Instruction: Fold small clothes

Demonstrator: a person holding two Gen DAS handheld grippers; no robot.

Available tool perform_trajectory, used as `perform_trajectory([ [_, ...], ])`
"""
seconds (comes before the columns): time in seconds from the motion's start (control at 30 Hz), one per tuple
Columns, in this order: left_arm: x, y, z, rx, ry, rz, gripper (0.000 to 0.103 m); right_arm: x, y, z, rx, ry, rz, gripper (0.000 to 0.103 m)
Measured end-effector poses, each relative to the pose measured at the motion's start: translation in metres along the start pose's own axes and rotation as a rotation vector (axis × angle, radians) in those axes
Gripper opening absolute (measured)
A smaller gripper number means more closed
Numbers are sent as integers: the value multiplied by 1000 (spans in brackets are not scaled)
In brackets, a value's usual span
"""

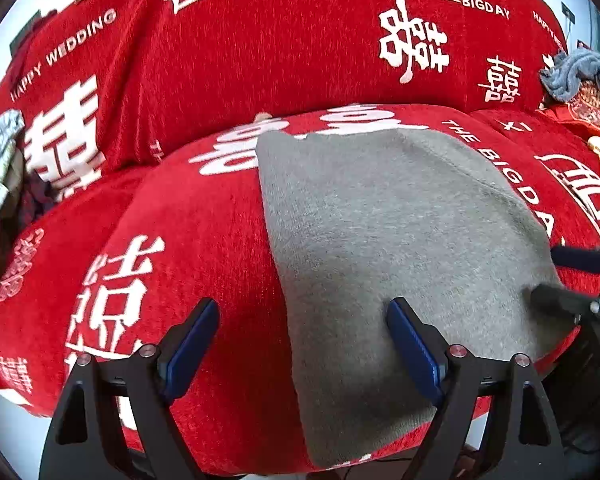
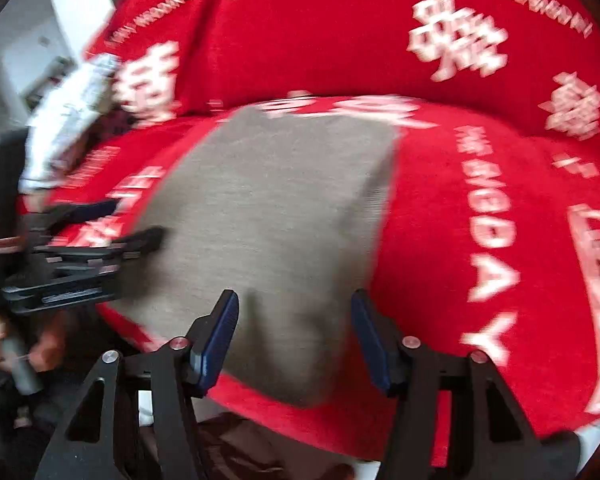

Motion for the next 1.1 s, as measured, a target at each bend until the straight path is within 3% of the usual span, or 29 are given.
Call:
perform_trajectory([
  [0.27, 10, 7, -5, 39, 10, -16, 87, 18, 21, 24, 6, 14, -57, 65],
  [0.53, 2, -12, 7, 70, 28, 32, 87, -6, -3, 32, -30, 89, 26, 65],
  [0.63, 5, -16, 9, 84, 18, 34, 87, -17, -10, 27, -31, 37, 62, 65],
  [0.87, 28, -3, -1, 54, 59, -39, 87, 7, 3, 40, 56, -90, -29, 65],
  [1.1, 36, 2, -7, 47, 72, -51, 87, 17, 6, 49, 75, -151, -37, 65],
])
Point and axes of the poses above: each gripper's, at about its wrist camera, not at the fingertips, and x roughly against the way its jaws point, z to its left, y to its top, the point moved 5 cm from there along -x, roughly the way its jaws point, and after that the axes turned 8 degrees about -z, right-handed, at the moved point
